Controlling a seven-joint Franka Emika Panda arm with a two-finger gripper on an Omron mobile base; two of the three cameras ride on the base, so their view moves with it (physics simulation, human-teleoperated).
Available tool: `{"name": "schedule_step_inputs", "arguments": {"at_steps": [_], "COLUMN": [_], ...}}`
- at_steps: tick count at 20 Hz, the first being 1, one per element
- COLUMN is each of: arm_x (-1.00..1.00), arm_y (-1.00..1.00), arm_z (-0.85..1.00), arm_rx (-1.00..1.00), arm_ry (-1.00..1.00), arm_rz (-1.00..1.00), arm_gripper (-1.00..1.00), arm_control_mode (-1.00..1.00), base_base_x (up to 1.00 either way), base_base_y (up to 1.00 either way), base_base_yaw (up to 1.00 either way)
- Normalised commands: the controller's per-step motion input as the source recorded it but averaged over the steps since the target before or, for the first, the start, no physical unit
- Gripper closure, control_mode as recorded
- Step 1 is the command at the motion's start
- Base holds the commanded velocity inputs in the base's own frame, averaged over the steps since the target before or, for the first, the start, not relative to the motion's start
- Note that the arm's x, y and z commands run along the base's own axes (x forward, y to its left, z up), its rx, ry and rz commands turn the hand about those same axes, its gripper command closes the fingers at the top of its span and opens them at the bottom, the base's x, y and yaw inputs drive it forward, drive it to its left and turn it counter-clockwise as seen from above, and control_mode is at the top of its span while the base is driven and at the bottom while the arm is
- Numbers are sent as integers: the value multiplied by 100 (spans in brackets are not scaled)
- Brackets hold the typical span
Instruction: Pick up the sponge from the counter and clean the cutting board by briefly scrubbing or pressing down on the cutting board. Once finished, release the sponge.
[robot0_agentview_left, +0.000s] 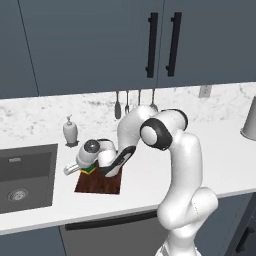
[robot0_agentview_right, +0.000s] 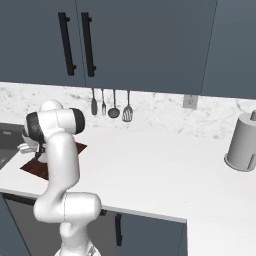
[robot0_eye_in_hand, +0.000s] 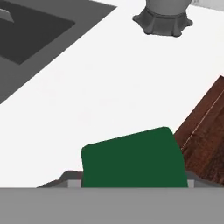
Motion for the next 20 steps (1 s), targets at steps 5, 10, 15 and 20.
{"name": "schedule_step_inputs", "arguments": {"at_steps": [5, 10, 15, 20], "arm_x": [-13, -7, -8, -5], "arm_y": [2, -72, -100, -100], "arm_z": [-50, 100, 77, 92], "arm_rx": [-4, 0, 0, 0], "arm_ry": [8, 0, 2, 0], "arm_rz": [-3, -1, -10, -11], "arm_gripper": [100, 100, 100, 100], "arm_control_mode": [-100, -100, -100, -100], "base_base_x": [0, 0, 0, 0], "base_base_y": [0, 0, 0, 0], "base_base_yaw": [0, 0, 0, 0]}}
